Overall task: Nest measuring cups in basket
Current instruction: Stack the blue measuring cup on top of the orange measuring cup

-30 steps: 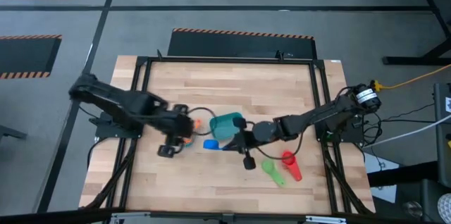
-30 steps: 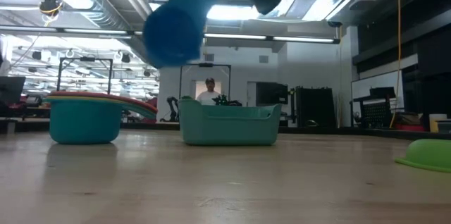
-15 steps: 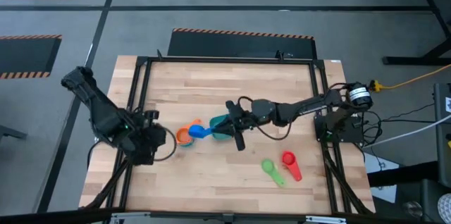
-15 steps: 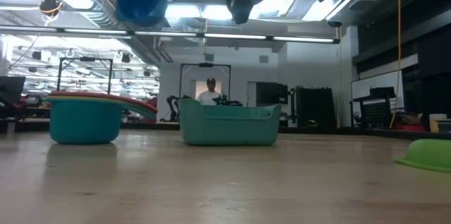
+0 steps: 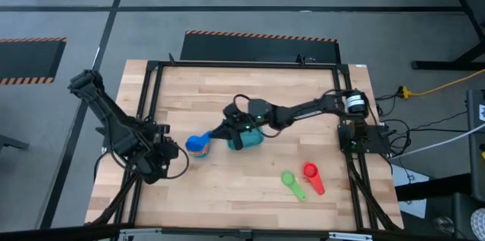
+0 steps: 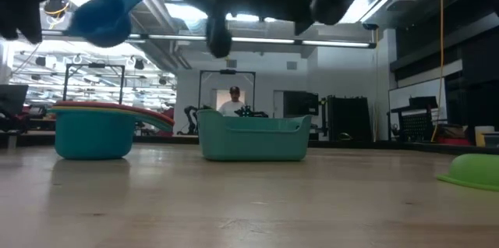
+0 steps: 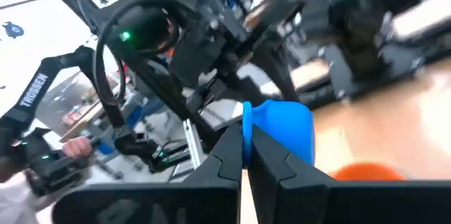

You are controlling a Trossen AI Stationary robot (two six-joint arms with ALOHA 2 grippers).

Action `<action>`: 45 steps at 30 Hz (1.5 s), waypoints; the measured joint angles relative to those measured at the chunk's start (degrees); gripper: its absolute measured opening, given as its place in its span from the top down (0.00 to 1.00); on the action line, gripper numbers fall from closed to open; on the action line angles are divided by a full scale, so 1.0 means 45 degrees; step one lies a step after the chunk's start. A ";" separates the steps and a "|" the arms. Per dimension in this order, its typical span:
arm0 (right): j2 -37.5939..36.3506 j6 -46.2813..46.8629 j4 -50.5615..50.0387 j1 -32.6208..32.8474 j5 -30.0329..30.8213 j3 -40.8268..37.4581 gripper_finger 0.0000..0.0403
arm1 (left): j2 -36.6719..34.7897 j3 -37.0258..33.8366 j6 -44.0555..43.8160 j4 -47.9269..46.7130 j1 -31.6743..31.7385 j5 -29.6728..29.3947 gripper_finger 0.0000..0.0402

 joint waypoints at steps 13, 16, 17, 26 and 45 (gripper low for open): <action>0.1608 0.1749 -0.0967 -0.0479 -0.0358 0.1161 0.97 | 0.0000 -0.0714 0.0044 0.0698 -0.0005 0.0037 0.67; 0.1642 0.1782 -0.1177 -0.0525 -0.0355 0.1160 0.97 | 0.0000 -0.0714 0.0044 0.0698 -0.0005 0.0034 0.67; 0.1638 0.1760 -0.1429 -0.0525 -0.0340 0.1161 0.97 | 0.0000 -0.0714 0.0044 0.0698 -0.0005 0.0034 0.67; 0.1647 0.1653 -0.2146 -0.0544 -0.0024 0.1146 0.97 | 0.0000 -0.0714 0.0049 0.0749 -0.0005 0.0034 0.67; 0.1647 0.1708 -0.2225 -0.0554 -0.0082 0.1146 0.92 | 0.0000 -0.0714 0.0049 0.0790 -0.0005 0.0020 0.67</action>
